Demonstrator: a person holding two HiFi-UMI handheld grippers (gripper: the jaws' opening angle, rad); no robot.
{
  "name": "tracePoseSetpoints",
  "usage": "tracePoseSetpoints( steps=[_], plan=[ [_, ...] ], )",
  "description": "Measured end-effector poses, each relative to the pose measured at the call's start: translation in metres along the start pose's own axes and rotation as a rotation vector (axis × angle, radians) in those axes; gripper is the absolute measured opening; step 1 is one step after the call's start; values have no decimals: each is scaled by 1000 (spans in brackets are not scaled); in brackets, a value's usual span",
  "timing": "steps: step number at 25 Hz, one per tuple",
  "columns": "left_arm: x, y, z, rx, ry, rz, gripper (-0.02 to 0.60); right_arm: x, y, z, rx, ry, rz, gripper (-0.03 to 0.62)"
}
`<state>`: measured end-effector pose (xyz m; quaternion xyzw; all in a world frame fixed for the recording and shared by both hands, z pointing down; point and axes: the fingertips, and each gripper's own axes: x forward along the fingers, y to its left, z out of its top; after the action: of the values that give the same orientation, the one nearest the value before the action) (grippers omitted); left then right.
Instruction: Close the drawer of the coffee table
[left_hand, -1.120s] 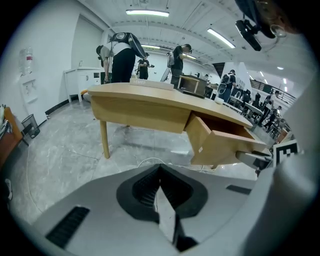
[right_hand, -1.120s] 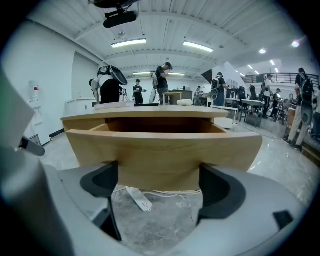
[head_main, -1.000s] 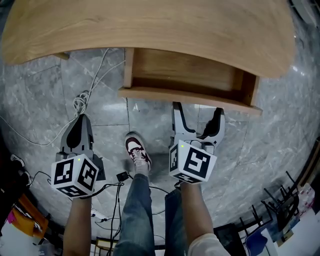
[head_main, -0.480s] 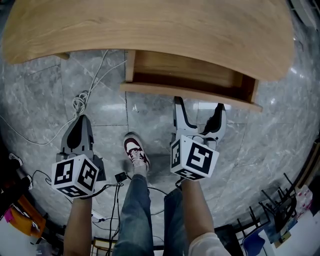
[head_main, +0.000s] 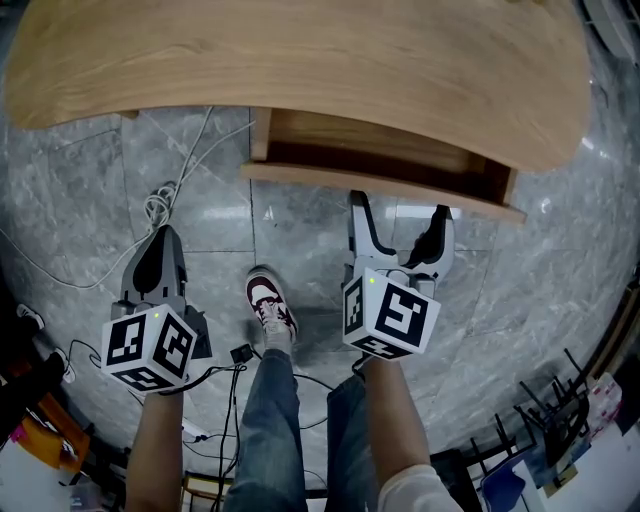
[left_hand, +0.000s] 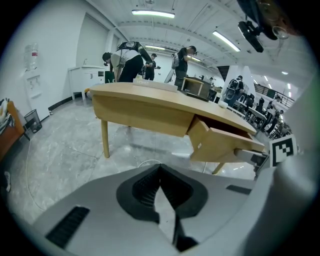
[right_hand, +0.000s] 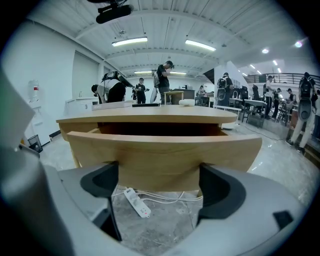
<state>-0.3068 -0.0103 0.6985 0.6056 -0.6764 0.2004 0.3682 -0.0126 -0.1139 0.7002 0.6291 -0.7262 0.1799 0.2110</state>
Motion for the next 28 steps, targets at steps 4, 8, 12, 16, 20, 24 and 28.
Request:
tracePoseSetpoints(
  steps=[4,8,12,16,20,24,28],
  plan=[
    [4,-1,4,-12,-3,1,-5,4,-2,2,-1,3,-1,510],
    [6,0,6,-22,-2,3,-5,11,-2,9,2,1,0,509],
    [10,5,8,-31,4,6,-5,21,-2,14,4,5,-3,509],
    [13,9,8,-26,9,8,-5,29,-3,19,6,7,-5,509],
    [13,14,7,-42,12,18,-5,34,-3,23,7,4,-7,509],
    [13,17,6,-59,13,27,-5,38,-3,25,7,5,-5,510],
    [14,11,6,-66,9,29,-5,43,-9,28,10,6,-6,509]
  ],
)
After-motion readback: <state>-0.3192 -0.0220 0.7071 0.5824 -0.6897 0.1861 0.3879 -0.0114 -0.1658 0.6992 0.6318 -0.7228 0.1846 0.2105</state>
